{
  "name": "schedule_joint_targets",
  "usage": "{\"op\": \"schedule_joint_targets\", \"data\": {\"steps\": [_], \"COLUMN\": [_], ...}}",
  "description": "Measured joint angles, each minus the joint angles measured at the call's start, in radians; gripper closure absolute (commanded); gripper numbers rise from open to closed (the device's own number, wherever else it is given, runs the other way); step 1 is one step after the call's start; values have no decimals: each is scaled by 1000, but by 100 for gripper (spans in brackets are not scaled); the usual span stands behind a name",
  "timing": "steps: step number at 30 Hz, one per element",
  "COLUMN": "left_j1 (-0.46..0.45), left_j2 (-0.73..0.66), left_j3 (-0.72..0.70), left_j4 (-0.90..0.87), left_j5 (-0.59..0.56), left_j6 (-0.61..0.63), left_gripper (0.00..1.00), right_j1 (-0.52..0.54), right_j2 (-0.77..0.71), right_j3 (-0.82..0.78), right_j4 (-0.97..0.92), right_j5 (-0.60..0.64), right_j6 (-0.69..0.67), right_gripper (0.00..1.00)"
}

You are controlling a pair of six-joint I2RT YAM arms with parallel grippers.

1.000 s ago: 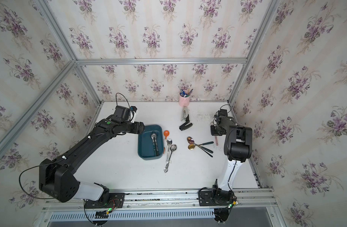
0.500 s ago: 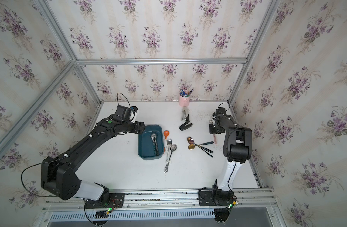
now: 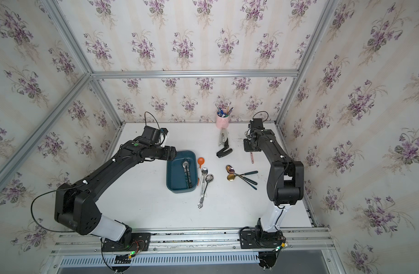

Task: Put the spoon into the storage box
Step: Place the spoon in the storage box.

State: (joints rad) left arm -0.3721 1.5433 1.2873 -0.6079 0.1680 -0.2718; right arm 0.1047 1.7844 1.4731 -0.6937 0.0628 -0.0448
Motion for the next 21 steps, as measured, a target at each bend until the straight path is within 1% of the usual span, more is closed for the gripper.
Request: {"op": "schedule_joint_targets", "data": {"steps": [7, 9, 15, 21], "left_j1": [37, 73, 207, 280], "left_j2": [20, 16, -8, -19], "left_j3": [-38, -65, -174, -237], "left_j4": [5, 24, 71, 109], "left_j5": [15, 30, 90, 139], "left_j6": [-31, -53, -134, -170], "left_gripper": [16, 16, 15, 15], "right_j1": [195, 269, 472, 625], "right_j2": [-3, -2, 46, 159], "right_j3": [128, 146, 230, 336], "right_j4": [-69, -74, -80, -80], "right_j5": [-18, -10, -41, -108], "right_j6": [120, 163, 267, 355], "right_gripper": [93, 93, 92, 92]}}
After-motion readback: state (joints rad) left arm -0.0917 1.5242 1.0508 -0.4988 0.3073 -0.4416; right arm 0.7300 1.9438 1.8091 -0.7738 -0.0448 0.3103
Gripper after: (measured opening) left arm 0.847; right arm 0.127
